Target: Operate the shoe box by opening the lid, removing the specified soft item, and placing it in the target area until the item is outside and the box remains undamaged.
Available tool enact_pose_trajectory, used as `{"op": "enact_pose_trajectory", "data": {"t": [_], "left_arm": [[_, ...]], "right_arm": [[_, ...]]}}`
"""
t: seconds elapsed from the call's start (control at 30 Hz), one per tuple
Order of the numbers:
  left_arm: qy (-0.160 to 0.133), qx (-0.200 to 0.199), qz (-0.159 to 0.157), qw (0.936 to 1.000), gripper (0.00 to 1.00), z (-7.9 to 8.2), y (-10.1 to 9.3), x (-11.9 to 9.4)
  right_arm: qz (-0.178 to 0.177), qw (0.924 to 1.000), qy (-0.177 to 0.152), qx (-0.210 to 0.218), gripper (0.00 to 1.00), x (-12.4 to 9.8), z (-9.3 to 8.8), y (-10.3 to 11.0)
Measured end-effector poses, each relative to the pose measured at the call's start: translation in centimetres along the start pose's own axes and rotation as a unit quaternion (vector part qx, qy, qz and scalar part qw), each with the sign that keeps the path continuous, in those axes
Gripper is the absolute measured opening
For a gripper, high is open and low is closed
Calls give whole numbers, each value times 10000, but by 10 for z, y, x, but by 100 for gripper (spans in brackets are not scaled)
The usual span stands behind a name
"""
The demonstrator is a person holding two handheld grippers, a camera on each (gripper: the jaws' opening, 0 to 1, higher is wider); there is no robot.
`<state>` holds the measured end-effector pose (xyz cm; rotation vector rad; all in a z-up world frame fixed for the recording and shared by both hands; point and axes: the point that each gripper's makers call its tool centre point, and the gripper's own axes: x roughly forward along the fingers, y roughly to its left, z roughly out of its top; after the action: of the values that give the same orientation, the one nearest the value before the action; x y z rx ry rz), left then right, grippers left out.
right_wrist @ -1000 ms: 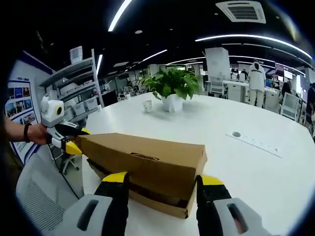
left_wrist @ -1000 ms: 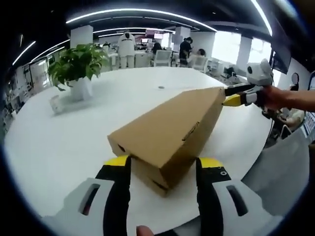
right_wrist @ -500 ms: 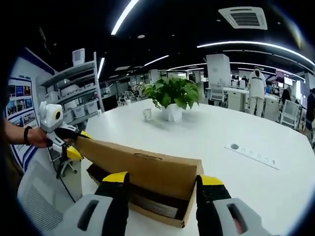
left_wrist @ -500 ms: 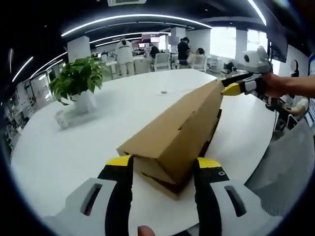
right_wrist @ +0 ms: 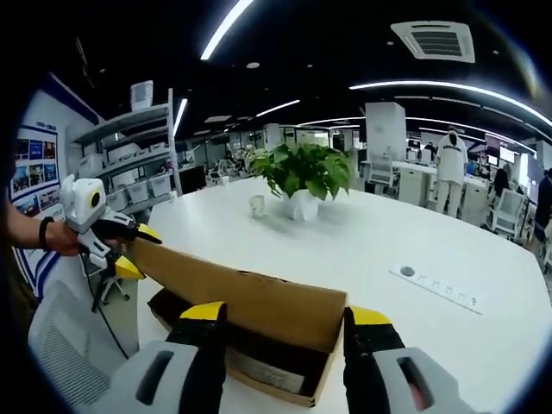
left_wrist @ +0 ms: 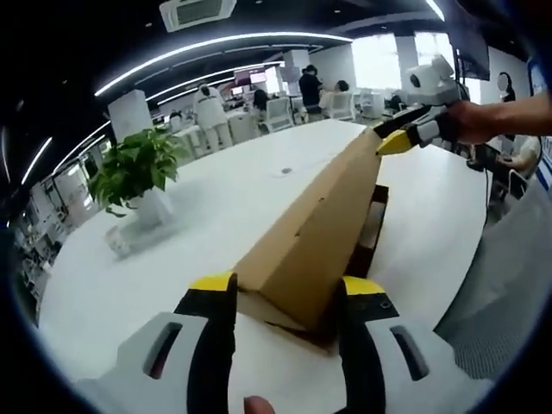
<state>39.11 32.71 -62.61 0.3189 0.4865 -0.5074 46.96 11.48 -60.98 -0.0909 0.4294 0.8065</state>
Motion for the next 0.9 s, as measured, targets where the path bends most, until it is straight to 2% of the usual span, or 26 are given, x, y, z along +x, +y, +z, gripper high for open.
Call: {"op": "enact_pose_trajectory", "data": {"t": [0.23, 0.53, 0.8, 0.9], "left_arm": [[-119, 0, 23, 9999, 42, 11, 7, -3], [-201, -87, 8, 9998, 41, 14, 10, -3], [-283, -182, 35, 9994, 40, 20, 14, -4], [-299, -189, 45, 9994, 40, 22, 16, -4]], "right_arm": [[18, 9999, -143, -13, 51, 0, 9, -1], [-24, 9996, -291, 14, 48, -5, 10, -4], [-95, 9998, -172, 26, 49, -7, -7, -10], [-211, 9997, 55, -146, 48, -1, -16, -17]]}}
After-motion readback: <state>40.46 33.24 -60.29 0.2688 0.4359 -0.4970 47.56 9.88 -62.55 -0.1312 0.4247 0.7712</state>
